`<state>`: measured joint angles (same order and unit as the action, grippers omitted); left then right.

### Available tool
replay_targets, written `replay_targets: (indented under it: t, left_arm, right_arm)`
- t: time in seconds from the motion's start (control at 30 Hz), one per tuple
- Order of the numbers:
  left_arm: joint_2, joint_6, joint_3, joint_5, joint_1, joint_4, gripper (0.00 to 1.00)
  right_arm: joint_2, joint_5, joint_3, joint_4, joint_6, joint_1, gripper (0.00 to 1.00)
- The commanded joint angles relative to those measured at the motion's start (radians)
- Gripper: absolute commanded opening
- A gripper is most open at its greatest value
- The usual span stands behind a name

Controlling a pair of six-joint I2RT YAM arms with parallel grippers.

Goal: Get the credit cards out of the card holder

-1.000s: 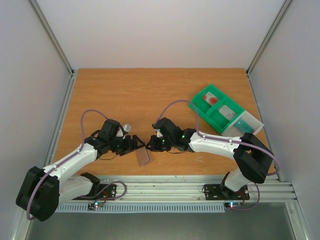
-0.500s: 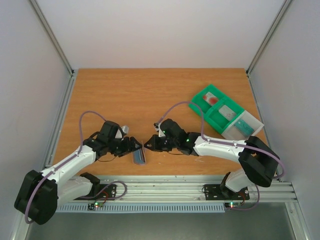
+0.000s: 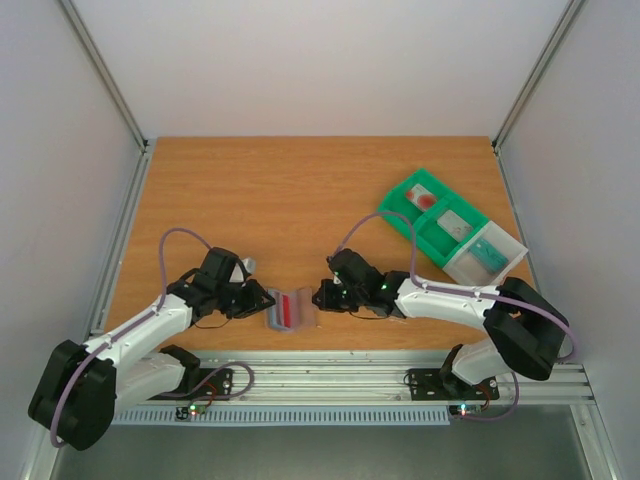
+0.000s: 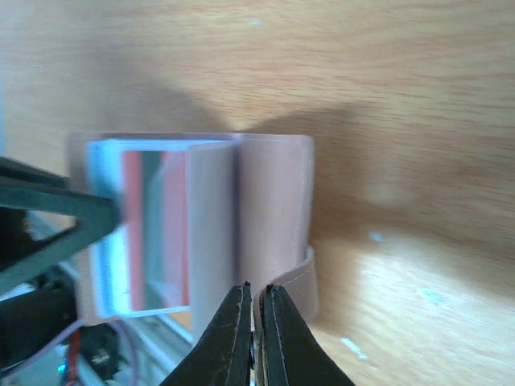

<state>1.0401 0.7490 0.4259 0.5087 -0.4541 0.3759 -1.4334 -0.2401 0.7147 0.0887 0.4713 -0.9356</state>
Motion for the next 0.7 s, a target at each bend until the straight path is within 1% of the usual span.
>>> replay_targets:
  t: [0.0,0.07,0.13,0.17,0.33,0.43,0.5,0.6,0.67]
  left_arm:
    - [-0.012,-0.003,0.008,0.026,-0.003,-0.052,0.15]
    - [-0.005,0.002,0.009,0.037,-0.003,-0.077,0.06]
    - [0.009,0.008,0.013,0.042,-0.003,-0.092,0.01]
    - [0.019,0.01,0.017,0.045,-0.003,-0.096,0.01]
    - [0.049,0.01,0.03,0.054,-0.003,-0.106,0.0]
    - [0.062,0.009,0.031,0.048,-0.003,-0.114,0.0]
    - [0.075,0.012,0.03,0.053,-0.003,-0.132,0.0]
    - [0.092,0.023,0.028,0.059,-0.003,-0.152,0.01]
    - [0.1,0.025,0.028,0.058,-0.003,-0.159,0.0]
  right_arm:
    - [-0.001,0.096,-0.014,0.098,-0.05,0.01,0.04]
    - [-0.017,0.099,-0.013,0.115,-0.054,0.02,0.06]
    - [-0.021,0.099,0.003,0.146,-0.059,0.031,0.11]
    - [-0.018,0.104,0.017,0.174,-0.066,0.032,0.14]
    - [0.039,0.121,0.114,0.337,-0.124,0.031,0.24]
    - [0.076,0.13,0.148,0.402,-0.136,0.031,0.3]
    - [0.089,0.109,0.153,0.403,-0.134,0.029,0.32]
    - [0.08,0.046,0.155,0.359,-0.13,0.02,0.32]
    - [0.06,0.016,0.163,0.328,-0.127,0.007,0.29]
